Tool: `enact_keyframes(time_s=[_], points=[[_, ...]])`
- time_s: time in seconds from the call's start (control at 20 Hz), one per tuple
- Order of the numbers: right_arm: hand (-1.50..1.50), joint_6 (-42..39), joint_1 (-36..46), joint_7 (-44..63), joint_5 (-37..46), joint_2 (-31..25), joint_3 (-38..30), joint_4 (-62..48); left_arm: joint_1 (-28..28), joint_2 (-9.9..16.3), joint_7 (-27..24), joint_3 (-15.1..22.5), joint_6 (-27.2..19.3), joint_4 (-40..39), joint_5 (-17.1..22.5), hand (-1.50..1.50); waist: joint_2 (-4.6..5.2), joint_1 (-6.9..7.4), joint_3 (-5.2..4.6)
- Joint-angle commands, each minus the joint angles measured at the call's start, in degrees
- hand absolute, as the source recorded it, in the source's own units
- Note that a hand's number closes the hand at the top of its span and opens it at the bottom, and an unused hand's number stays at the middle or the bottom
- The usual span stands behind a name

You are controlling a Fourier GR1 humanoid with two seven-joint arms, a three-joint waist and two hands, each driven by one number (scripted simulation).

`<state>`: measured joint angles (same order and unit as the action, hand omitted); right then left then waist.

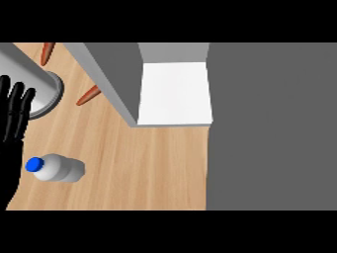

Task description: Pick up the bottled water, place it into the cabinet and close the cabinet

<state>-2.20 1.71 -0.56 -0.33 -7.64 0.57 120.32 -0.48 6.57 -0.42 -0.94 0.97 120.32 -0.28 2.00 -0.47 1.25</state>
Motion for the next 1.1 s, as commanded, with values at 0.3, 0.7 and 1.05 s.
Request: enact_keyframes(time_s=[0.3,0.7,1.05], points=[[-1.50,-5.93,-11.29,2.01,-7.20,2.49,7.21,4.59,2.88,6.69,1.17,-7.86,17.96,-9.89,27.79,-1.50,-1.90,-0.19,-1.36],[-1.50,-9.45,-27.88,6.02,-12.34,-0.55,8.28,22.31,8.53,17.90,9.01,-19.87,27.08,-9.93,47.73,-1.50,-2.34,-0.16,-1.23],[-1.50,-6.35,-31.67,10.82,-6.48,1.19,15.88,28.96,12.49,20.13,8.61,-25.10,32.68,-13.18,43.88,-1.50,-2.17,0.12,-1.30]])
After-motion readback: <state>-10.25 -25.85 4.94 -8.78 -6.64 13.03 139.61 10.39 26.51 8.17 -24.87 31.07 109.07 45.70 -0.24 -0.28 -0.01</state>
